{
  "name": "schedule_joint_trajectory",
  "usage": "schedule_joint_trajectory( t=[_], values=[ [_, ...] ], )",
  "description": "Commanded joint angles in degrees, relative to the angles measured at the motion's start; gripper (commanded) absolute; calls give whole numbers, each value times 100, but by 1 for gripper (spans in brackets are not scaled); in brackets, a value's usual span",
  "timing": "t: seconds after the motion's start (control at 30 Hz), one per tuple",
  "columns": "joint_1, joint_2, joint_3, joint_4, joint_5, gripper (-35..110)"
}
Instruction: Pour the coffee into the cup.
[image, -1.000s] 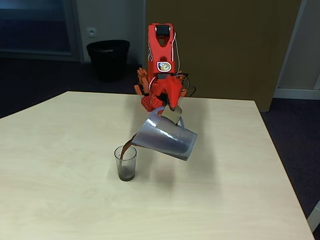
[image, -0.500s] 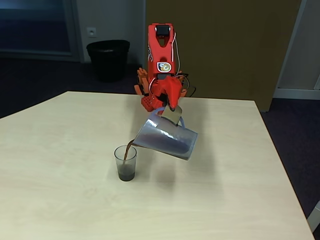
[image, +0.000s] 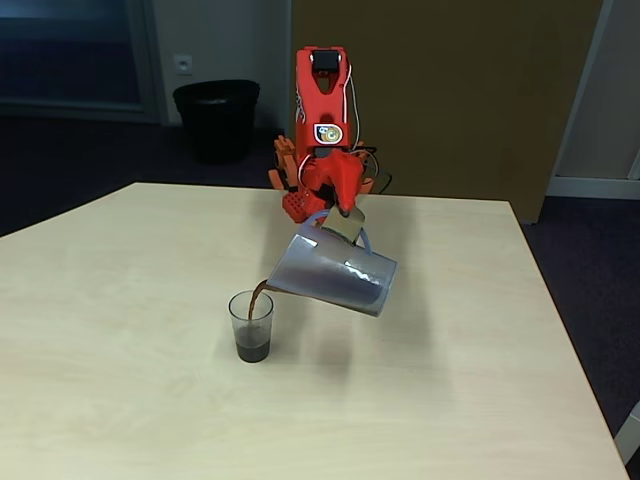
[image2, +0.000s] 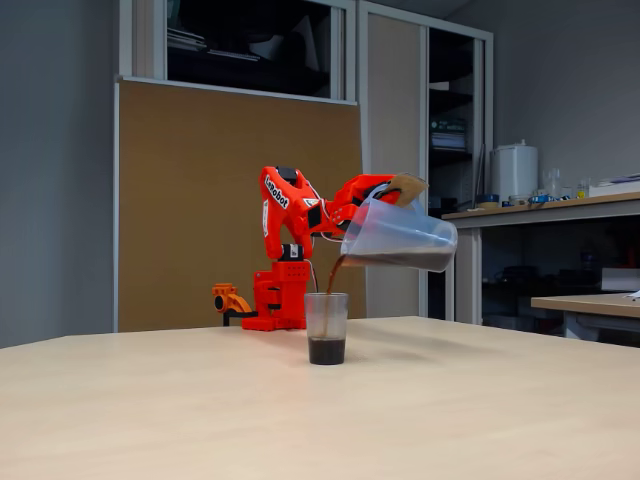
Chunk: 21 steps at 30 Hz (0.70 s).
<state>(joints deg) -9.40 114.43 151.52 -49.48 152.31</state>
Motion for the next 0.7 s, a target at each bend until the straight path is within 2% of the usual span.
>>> schedule_joint_trajectory(
  t=[0.0,0.67],
  values=[
    [9,53,-26,-246,158,0],
    [44,26,-44,-299,457,0]
  ],
)
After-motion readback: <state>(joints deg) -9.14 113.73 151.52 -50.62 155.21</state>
